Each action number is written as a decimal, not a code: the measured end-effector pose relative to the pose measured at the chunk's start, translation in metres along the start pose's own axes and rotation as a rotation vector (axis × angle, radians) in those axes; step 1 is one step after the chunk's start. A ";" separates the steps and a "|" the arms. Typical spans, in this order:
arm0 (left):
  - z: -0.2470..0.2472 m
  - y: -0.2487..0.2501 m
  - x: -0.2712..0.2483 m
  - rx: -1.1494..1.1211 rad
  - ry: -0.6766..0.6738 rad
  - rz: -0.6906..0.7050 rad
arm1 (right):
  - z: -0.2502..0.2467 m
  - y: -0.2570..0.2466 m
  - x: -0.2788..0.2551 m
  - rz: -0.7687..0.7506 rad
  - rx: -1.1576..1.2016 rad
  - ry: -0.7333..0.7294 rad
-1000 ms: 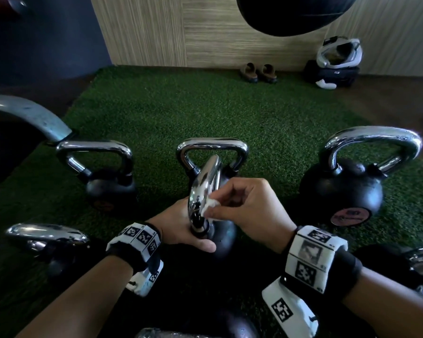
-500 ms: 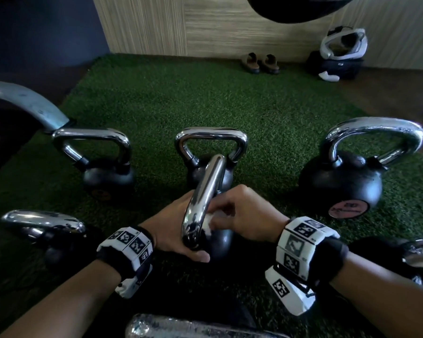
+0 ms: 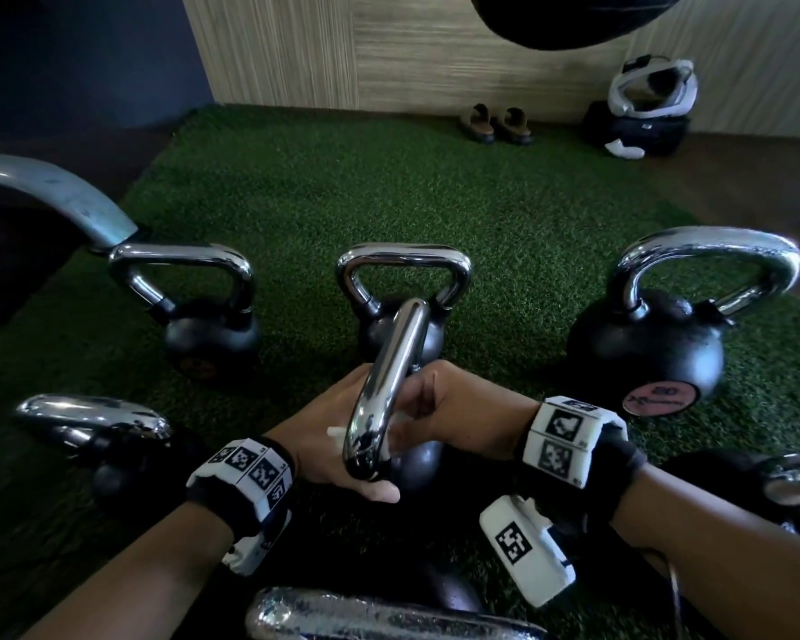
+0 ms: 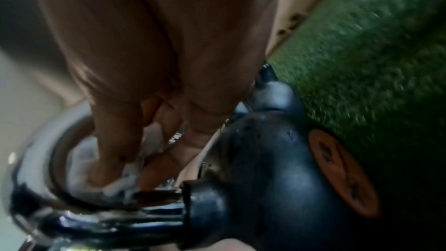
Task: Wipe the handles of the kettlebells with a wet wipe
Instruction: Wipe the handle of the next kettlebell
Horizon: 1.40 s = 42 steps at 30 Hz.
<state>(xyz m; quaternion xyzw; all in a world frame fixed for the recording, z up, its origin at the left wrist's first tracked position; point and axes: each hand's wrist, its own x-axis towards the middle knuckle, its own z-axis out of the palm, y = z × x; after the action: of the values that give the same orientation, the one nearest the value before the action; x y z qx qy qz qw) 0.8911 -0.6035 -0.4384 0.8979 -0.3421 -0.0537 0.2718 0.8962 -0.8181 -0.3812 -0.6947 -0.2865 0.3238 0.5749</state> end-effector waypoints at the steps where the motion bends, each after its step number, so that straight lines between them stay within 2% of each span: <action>1: -0.002 0.003 -0.001 -0.025 -0.007 -0.006 | 0.000 0.003 0.001 0.010 0.078 -0.014; 4: 0.004 0.004 0.001 -0.058 -0.068 0.009 | 0.005 0.014 0.003 0.025 0.435 -0.047; 6: 0.005 0.002 0.001 -0.141 -0.019 0.031 | 0.006 0.018 0.005 0.057 0.677 -0.018; 9: 0.000 0.007 -0.003 -0.232 0.063 0.044 | 0.003 0.020 0.006 -0.010 0.873 0.096; 11: -0.002 0.010 -0.006 -0.252 0.089 0.037 | 0.003 0.019 0.005 -0.003 0.928 0.131; 15: 0.001 0.006 -0.004 -0.132 0.080 0.052 | 0.008 0.019 0.005 0.021 0.926 0.151; 18: -0.002 0.012 -0.004 -0.263 0.134 0.019 | 0.003 0.017 0.011 0.002 0.942 0.362; 20: -0.003 0.015 -0.005 -0.292 0.143 0.037 | 0.004 0.012 0.015 -0.015 0.928 0.481; 24: -0.007 0.020 -0.004 -0.299 0.147 0.080 | 0.016 0.003 0.012 -0.067 0.870 0.555; 26: -0.008 0.023 -0.003 -0.298 0.139 0.042 | 0.020 -0.001 0.012 -0.102 0.818 0.613; 30: -0.006 0.023 -0.006 -0.264 0.134 -0.027 | 0.010 -0.007 0.019 -0.140 0.647 0.845; 32: -0.005 0.023 -0.007 -0.269 0.145 -0.036 | 0.007 -0.009 0.019 -0.150 0.554 0.910; 36: -0.007 0.025 -0.008 -0.328 0.147 -0.071 | 0.007 -0.004 0.016 -0.119 0.294 1.037; 39: -0.006 0.027 -0.008 -0.339 0.150 -0.073 | -0.002 0.001 0.022 -0.033 0.099 1.165; 42: -0.005 0.025 -0.009 -0.334 0.162 -0.081 | -0.005 0.001 0.029 0.028 0.048 1.243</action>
<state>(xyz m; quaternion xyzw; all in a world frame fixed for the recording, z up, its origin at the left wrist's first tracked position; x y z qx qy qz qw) 0.8707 -0.6111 -0.4214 0.8548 -0.2688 -0.0481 0.4413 0.9183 -0.7994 -0.3845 -0.7440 0.1180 -0.1272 0.6453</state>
